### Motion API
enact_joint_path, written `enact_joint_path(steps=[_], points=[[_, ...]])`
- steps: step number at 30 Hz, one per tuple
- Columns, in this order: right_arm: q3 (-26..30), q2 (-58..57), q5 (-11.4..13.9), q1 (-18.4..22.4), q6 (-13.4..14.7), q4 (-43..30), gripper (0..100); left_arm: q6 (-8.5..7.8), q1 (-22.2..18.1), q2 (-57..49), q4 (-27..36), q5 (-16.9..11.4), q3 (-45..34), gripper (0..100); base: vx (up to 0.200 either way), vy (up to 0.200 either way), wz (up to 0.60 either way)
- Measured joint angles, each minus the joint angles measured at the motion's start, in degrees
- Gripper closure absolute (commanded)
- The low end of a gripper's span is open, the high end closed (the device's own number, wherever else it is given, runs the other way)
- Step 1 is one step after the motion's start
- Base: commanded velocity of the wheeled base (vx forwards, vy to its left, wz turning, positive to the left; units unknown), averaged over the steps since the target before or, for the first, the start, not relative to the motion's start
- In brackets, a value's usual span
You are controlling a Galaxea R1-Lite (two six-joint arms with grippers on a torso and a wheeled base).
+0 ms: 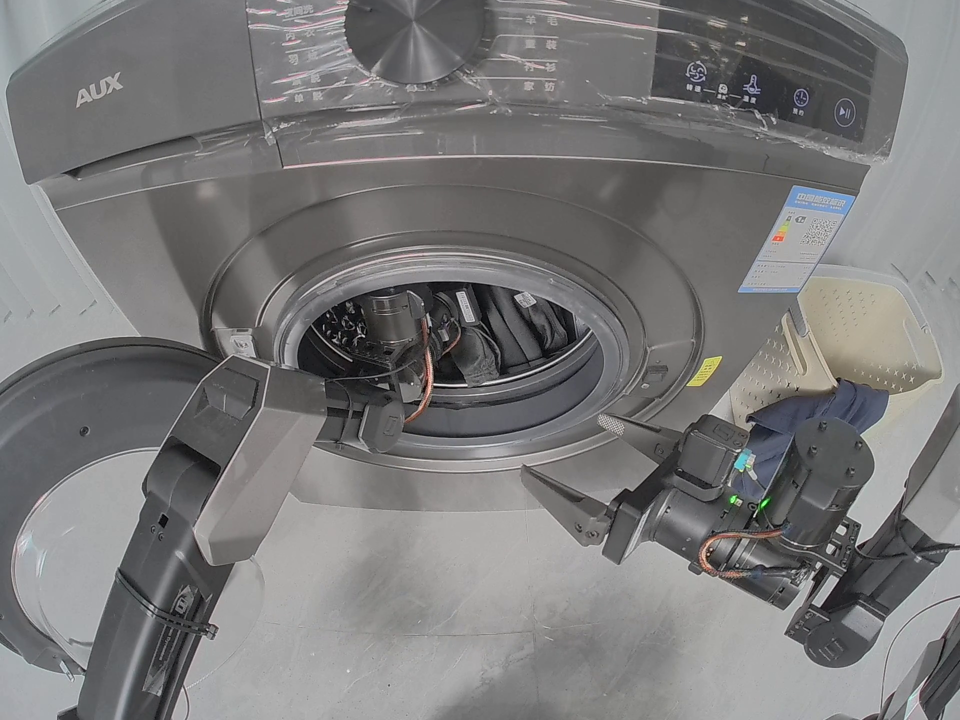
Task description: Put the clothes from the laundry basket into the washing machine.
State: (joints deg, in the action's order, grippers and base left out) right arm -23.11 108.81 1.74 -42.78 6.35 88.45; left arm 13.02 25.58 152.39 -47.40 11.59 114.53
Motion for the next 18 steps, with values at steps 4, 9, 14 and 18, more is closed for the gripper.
enact_joint_path(steps=[4, 9, 14, 18], points=[[0.1, 0.0, 0.0, 0.0, 0.0, 0.0, 0, 0.04, 0.2, 0.2, 0.0, 0.0, 0.0, 0, 0.000, 0.000, 0.00], [0.1, 0.1, 0.0, 0.0, 0.0, 0.0, 0, 0.44, 1.3, -0.1, 0.4, 0.1, 0.0, 0, 0.000, 0.000, 0.00], [0.2, 0.1, 0.0, 0.0, 0.0, 0.0, 0, 0.20, 2.3, -1.6, 1.0, -0.4, -3.9, 0, 0.000, 0.000, 0.00], [0.2, 0.1, 0.0, 0.0, 0.0, 0.0, 0, -0.62, 3.3, -3.7, 2.0, -1.7, -11.2, 0, 0.000, 0.000, 0.00]])
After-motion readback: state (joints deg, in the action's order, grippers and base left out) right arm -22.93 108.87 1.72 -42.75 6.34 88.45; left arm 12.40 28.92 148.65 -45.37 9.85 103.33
